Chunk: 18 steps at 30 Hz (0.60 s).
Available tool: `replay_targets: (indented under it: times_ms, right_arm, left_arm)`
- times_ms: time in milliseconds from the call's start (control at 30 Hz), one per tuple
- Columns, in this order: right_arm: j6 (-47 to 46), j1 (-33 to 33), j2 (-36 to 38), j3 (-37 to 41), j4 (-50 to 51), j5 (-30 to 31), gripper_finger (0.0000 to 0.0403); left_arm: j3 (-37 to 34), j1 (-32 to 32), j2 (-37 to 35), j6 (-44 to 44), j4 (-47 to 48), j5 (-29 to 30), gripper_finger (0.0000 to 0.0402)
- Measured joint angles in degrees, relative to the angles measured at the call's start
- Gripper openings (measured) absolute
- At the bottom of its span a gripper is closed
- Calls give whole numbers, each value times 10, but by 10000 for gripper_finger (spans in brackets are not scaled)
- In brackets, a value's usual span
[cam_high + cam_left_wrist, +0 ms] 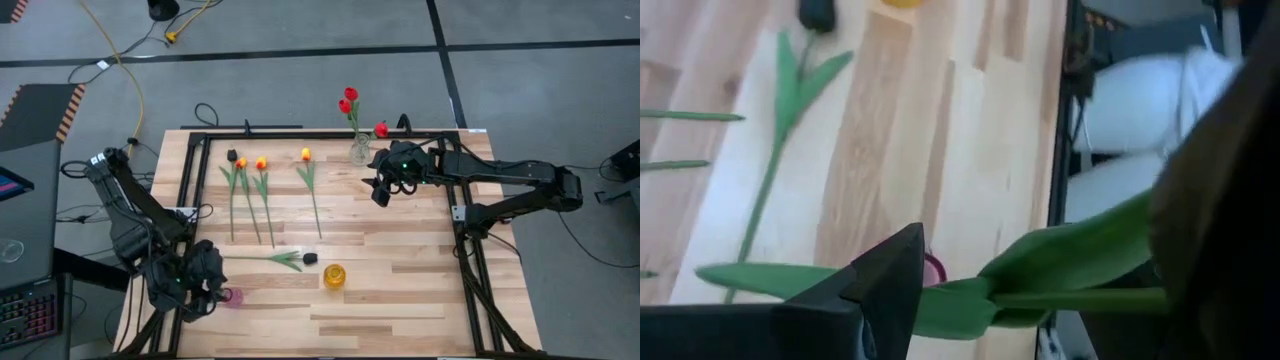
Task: Sort flowers into vase by color
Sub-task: Put the middle black flower into the purple vase
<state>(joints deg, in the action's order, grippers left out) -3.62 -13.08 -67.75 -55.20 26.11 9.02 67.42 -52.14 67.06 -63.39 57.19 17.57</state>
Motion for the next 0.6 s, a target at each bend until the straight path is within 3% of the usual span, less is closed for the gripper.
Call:
replay_targets:
  times_ms: [133,333,600]
  right_arm:
    - [0,0,0,0,0,0,246]
    - [0,0,0,0,0,0,246]
    - [-9,0,0,0,0,0,246]
  left_arm:
    - [0,-2,-10,39,1,-28,222]
    - [0,-7,-34,73,1,23,222]
    - [0,-7,-41,68,48,27,222]
